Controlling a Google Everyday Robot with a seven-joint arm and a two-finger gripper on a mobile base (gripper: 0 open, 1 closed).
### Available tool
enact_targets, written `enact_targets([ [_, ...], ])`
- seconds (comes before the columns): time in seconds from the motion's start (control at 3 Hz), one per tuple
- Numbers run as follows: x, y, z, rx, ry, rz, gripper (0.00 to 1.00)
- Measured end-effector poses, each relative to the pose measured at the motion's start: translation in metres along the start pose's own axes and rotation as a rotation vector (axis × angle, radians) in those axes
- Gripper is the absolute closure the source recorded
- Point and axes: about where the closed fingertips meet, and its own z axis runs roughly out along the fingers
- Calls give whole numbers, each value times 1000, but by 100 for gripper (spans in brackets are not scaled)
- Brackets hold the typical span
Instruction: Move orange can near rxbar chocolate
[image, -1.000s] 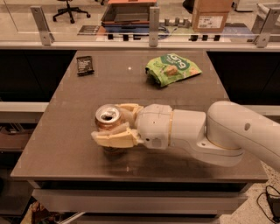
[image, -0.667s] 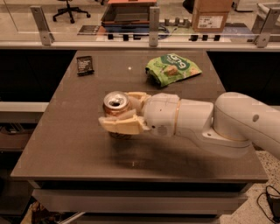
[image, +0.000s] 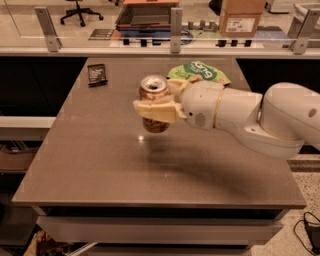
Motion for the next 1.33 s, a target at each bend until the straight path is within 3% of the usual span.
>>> enact_targets([
  [0.67,-30,-74,-11,125,5,-32,100],
  [1.0,-45,-106,-1,149,24,-53,100],
  [1.33,-53,-130,20,137,24,-59,100],
])
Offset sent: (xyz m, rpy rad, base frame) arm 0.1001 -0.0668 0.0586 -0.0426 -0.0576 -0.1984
